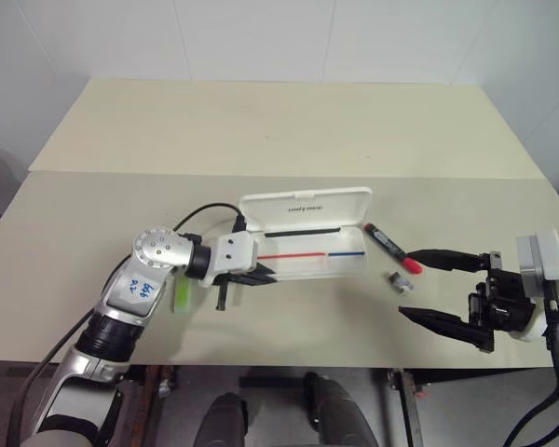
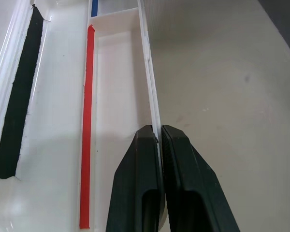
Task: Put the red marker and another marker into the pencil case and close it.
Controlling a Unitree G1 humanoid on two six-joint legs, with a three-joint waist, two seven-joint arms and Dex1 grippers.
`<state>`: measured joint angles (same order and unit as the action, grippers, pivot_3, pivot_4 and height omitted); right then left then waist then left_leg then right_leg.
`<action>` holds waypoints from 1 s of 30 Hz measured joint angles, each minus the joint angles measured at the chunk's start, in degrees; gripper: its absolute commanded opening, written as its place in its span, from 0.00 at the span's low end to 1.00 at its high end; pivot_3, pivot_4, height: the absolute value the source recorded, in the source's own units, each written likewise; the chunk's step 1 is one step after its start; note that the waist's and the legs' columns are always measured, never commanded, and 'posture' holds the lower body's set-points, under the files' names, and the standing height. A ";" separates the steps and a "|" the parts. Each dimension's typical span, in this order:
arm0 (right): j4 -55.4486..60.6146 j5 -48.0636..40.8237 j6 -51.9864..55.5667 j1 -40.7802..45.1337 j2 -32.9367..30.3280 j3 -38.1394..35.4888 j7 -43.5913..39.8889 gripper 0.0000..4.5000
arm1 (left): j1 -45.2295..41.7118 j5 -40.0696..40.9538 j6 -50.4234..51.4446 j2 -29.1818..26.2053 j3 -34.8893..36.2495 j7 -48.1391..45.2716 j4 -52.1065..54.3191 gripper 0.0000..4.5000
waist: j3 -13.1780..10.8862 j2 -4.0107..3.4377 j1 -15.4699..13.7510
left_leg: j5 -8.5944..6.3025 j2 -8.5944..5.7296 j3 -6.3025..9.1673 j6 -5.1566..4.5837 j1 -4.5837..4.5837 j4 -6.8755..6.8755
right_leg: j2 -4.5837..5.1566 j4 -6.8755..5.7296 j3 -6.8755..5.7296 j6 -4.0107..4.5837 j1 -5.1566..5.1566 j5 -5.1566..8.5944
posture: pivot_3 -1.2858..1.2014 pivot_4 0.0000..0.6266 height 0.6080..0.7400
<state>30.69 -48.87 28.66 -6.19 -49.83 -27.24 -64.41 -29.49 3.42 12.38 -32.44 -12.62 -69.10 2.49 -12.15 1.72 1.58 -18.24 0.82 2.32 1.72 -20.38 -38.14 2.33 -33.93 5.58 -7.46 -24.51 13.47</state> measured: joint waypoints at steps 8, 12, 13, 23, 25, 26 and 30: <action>0.00 0.52 0.01 -0.89 0.05 -0.01 1.01 1.00 | 3.21 -0.29 -3.50 -2.63 -1.99 0.16 1.36 0.01 | 0.00 0.00 -0.01 | 0.00 0.00 0.00 0.00 0.00 0.00 | 0.01 0.01 0.01 0.01 0.00 0.00 | 0.52 0.24 1.00; 0.00 0.62 0.01 -0.80 0.05 -0.01 1.43 1.00 | 3.18 -0.41 -5.37 -3.76 -1.99 0.14 1.29 0.25 | 0.00 0.00 0.01 | 0.00 0.00 -0.03 0.00 0.00 0.00 | 0.00 0.02 0.02 0.02 0.01 0.01 | 0.52 0.24 1.00; 0.00 0.69 0.01 -0.75 0.04 -0.01 1.53 1.00 | 3.17 -0.46 -5.63 -3.99 -1.99 0.15 1.25 0.31 | 0.00 0.00 0.03 | 0.00 0.00 -0.04 0.00 0.01 0.00 | 0.00 0.02 0.03 0.02 0.01 0.01 | 0.52 0.24 1.00; -1.62 2.01 0.00 1.27 0.04 0.36 1.59 1.00 | 3.55 -0.58 -4.69 -4.15 -2.07 0.85 3.73 0.99 | 0.00 0.00 0.02 | 0.00 0.00 -0.06 0.00 0.00 0.00 | 0.01 0.02 0.04 0.00 0.01 0.00 | 0.52 0.24 1.00; -1.81 2.29 0.00 1.53 0.03 0.87 1.37 1.00 | 4.09 -0.28 -3.37 -4.28 -2.06 0.92 6.45 0.99 | 0.00 0.00 0.06 | 0.00 0.01 -0.06 0.00 0.01 0.02 | 0.00 0.02 0.04 0.01 0.00 0.00 | 0.52 0.24 1.00; -1.91 2.36 0.00 1.74 0.03 1.11 1.27 1.00 | 4.22 0.00 -2.82 -4.30 -2.06 0.94 7.26 0.99 | 0.00 0.00 0.04 | 0.00 0.01 -0.06 0.00 0.01 0.02 | 0.00 0.01 0.04 0.01 0.00 0.00 | 0.52 0.24 1.00; -2.97 2.56 -0.01 3.13 -0.12 2.15 0.39 1.00 | 4.96 2.05 1.18 -4.44 -1.72 1.51 11.91 0.99 | 0.00 0.00 0.03 | 0.00 0.01 -0.07 -0.01 0.01 -0.01 | 0.00 0.01 0.04 0.01 0.01 0.00 | 0.52 0.24 1.00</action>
<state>27.72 -46.31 28.66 -3.07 -49.96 -25.09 -64.02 -24.53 5.48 13.55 -36.87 -14.34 -67.58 14.40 -12.15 1.72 1.62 -18.23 0.83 2.25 1.71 -20.37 -38.15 2.33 -33.92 5.62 -7.46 -24.50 13.48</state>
